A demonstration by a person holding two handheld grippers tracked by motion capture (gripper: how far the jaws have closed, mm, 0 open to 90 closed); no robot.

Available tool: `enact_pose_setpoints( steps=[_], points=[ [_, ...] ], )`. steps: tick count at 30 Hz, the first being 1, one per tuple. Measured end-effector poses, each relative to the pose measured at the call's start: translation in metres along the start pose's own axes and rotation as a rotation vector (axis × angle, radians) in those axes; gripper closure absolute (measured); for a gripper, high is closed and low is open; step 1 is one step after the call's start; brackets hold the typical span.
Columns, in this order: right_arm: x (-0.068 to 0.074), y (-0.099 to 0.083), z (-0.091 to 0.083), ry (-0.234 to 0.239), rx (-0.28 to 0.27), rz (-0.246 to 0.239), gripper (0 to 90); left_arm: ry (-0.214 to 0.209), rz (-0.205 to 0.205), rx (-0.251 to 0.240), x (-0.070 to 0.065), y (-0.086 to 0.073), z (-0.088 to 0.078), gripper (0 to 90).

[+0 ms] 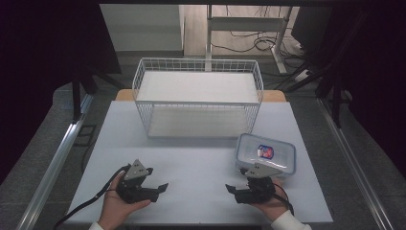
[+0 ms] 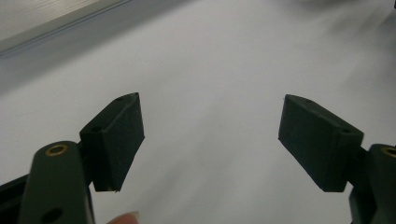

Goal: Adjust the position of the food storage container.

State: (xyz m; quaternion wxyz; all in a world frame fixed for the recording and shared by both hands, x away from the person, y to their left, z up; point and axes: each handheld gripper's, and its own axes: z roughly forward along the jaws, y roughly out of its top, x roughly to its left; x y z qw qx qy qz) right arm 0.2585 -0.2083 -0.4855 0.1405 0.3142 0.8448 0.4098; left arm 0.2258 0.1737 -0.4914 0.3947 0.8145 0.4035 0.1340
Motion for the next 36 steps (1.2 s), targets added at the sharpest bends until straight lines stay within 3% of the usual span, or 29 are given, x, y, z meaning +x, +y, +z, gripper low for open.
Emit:
enact_pose_setpoints(
  steps=[14, 28, 36],
  points=[
    [-0.009, 0.003, -0.007, -0.009, -0.012, 0.020, 24.1, -0.002, 0.005, -0.006, 0.002, 0.001, 0.000, 22.2],
    [-0.010, 0.009, -0.010, -0.002, -0.010, -0.003, 25.7, 0.028, 0.029, -0.009, 0.008, 0.000, -0.001, 22.2],
    [-0.034, 0.032, -0.024, -0.011, -0.008, 0.032, 30.8, 0.038, 0.030, -0.016, 0.015, 0.001, -0.002, 22.3]
  ],
)
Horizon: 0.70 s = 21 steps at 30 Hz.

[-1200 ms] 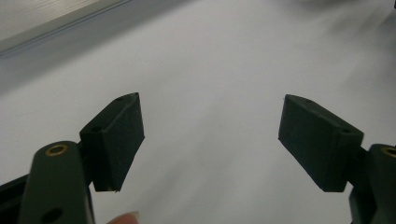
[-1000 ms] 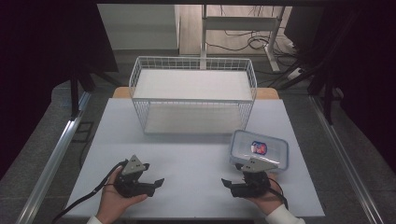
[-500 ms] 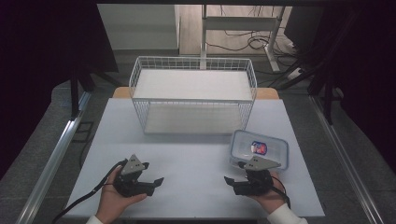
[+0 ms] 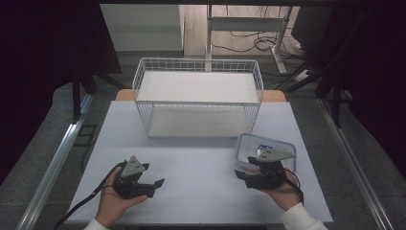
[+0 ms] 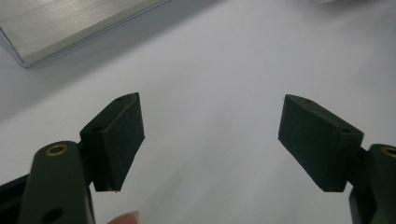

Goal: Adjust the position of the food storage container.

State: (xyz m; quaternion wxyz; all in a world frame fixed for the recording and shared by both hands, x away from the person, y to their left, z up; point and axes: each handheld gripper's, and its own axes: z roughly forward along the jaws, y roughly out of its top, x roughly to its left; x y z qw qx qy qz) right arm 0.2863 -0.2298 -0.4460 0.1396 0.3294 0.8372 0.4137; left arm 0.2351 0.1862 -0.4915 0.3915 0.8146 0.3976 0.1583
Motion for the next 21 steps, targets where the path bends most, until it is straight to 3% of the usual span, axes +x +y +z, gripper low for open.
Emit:
enact_pose_setpoints(
  steps=[6, 10, 21],
  points=[
    [-0.022, 0.018, -0.009, -0.032, 0.004, 0.035, 38.6, 0.007, 0.001, 0.003, 0.003, 0.000, 0.001, 22.5],
    [-0.036, 0.028, -0.010, -0.024, 0.016, 0.040, 45.4, 0.010, 0.002, 0.009, 0.002, 0.000, 0.004, 22.6],
    [-0.071, 0.044, 0.008, -0.074, 0.077, 0.028, 62.3, 0.025, 0.011, 0.016, 0.001, -0.002, 0.004, 22.5]
  ],
)
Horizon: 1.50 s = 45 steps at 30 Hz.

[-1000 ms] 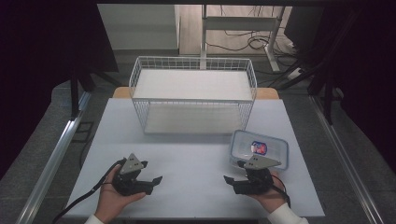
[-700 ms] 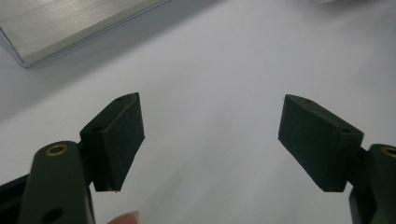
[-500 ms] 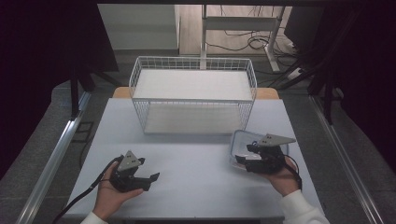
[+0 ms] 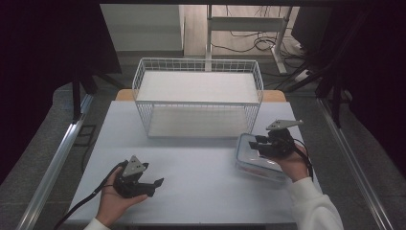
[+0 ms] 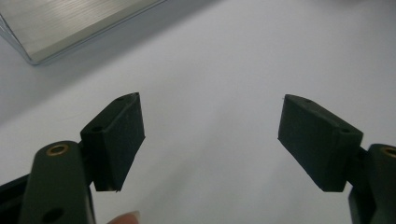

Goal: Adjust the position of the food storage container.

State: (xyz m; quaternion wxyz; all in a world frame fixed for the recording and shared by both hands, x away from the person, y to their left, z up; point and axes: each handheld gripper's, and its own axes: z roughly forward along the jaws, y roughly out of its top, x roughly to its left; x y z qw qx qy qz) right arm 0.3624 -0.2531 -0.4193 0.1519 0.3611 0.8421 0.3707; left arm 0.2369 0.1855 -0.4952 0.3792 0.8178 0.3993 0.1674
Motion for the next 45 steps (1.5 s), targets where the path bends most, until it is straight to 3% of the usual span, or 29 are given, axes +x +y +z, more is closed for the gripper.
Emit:
enact_pose_setpoints(
  steps=[4, 5, 11, 17, 21, 27, 30, 34, 39, 42, 45],
  points=[
    [-0.022, 0.007, 0.015, -0.028, 0.026, 0.015, 69.6, 0.007, 0.009, 0.011, 0.000, -0.001, 0.002, 22.5],
    [-0.022, 0.007, 0.015, -0.028, 0.026, 0.015, 69.6, 0.007, 0.009, 0.014, 0.000, -0.001, 0.002, 22.5],
    [-0.047, 0.011, 0.033, -0.071, 0.079, 0.019, 87.4, 0.016, 0.020, 0.023, 0.000, -0.001, 0.002, 22.4],
    [-0.059, 0.006, 0.042, -0.101, 0.139, -0.009, 88.7, 0.012, 0.020, 0.029, 0.000, -0.002, 0.003, 22.4],
    [-0.062, 0.008, 0.049, -0.110, 0.167, -0.052, 88.8, 0.013, 0.017, 0.027, 0.000, -0.002, 0.003, 22.4],
    [-0.059, 0.012, 0.057, -0.119, 0.206, -0.116, 89.0, 0.011, 0.016, 0.032, 0.000, -0.002, 0.004, 22.3],
    [-0.055, 0.013, 0.057, -0.080, 0.206, -0.127, 89.0, 0.009, 0.019, 0.038, 0.000, -0.002, 0.005, 22.2],
    [-0.045, 0.014, 0.058, -0.063, 0.221, -0.159, 89.0, 0.007, 0.017, 0.036, 0.000, -0.002, 0.003, 22.1],
    [-0.016, 0.014, 0.056, -0.008, 0.258, -0.241, 89.0, 0.002, 0.018, 0.042, 0.000, -0.003, 0.004, 22.1],
    [-0.008, 0.013, 0.054, -0.008, 0.265, -0.256, 88.9, 0.000, 0.016, 0.042, -0.001, -0.003, 0.005, 22.1],
    [-0.012, 0.013, 0.048, -0.027, 0.246, -0.243, 88.9, 0.000, 0.015, 0.039, 0.000, -0.003, 0.003, 22.1]
  ],
)
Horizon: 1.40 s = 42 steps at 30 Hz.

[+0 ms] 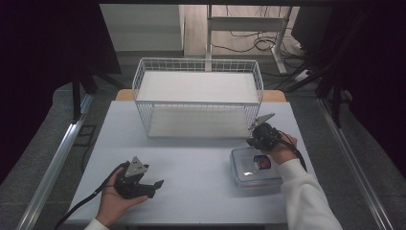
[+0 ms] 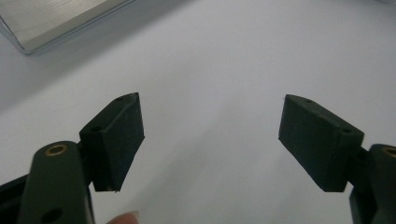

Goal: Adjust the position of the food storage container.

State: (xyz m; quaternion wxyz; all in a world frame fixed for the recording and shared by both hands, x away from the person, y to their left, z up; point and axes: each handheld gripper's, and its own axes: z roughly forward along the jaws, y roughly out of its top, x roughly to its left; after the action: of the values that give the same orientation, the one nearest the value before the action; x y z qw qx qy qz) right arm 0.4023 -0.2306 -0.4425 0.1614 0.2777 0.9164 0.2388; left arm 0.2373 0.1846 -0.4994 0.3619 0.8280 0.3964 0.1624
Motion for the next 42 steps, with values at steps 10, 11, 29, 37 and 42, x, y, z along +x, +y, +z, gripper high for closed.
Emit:
enact_pose_setpoints(
  steps=[10, 11, 29, 37, 42],
  points=[
    [-0.033, -0.050, -0.059, -0.155, -0.074, 0.243, 88.9, -0.002, -0.001, 0.001, 0.000, 0.000, 0.000, 22.0],
    [-0.033, -0.050, -0.059, -0.155, -0.074, 0.243, 88.9, -0.001, -0.001, -0.001, 0.000, 0.000, -0.001, 22.0],
    [-0.037, -0.119, -0.046, -0.130, 0.094, 0.437, 88.9, -0.005, -0.007, -0.005, 0.000, 0.000, -0.001, 21.7],
    [-0.025, -0.114, -0.043, -0.108, 0.114, 0.416, 88.9, -0.006, -0.008, -0.003, 0.000, 0.000, -0.001, 21.7],
    [-0.013, -0.101, -0.038, -0.079, 0.109, 0.378, 88.9, -0.007, -0.006, 0.000, 0.000, 0.000, -0.002, 21.7]
  ],
)
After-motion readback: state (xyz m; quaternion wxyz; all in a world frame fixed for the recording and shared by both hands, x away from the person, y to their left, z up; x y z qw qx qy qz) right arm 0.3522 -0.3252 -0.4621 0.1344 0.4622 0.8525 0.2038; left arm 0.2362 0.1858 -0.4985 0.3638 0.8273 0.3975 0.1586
